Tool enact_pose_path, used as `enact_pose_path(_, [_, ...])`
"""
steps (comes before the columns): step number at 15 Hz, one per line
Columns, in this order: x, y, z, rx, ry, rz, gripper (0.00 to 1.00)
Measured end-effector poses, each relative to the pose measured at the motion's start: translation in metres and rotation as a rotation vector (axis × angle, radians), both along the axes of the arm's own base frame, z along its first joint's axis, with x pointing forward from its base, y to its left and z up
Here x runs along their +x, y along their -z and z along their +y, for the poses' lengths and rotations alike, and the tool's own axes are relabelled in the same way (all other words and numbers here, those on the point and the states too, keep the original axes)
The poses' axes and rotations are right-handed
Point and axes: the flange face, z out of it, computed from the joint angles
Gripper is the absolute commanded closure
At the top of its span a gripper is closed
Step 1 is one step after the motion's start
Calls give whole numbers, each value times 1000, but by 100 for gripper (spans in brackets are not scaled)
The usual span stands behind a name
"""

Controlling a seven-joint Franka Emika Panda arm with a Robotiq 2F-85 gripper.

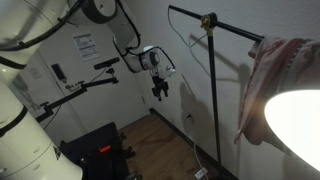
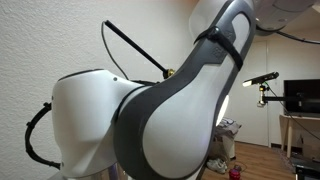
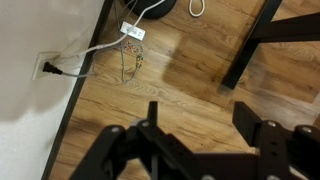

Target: Remove the bracelet from the lamp and put it on the floor

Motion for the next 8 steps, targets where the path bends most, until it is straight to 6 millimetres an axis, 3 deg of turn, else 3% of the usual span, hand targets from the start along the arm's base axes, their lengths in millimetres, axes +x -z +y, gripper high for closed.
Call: enact_pose_path(8, [-1,-2,7,24,-30,-11,0])
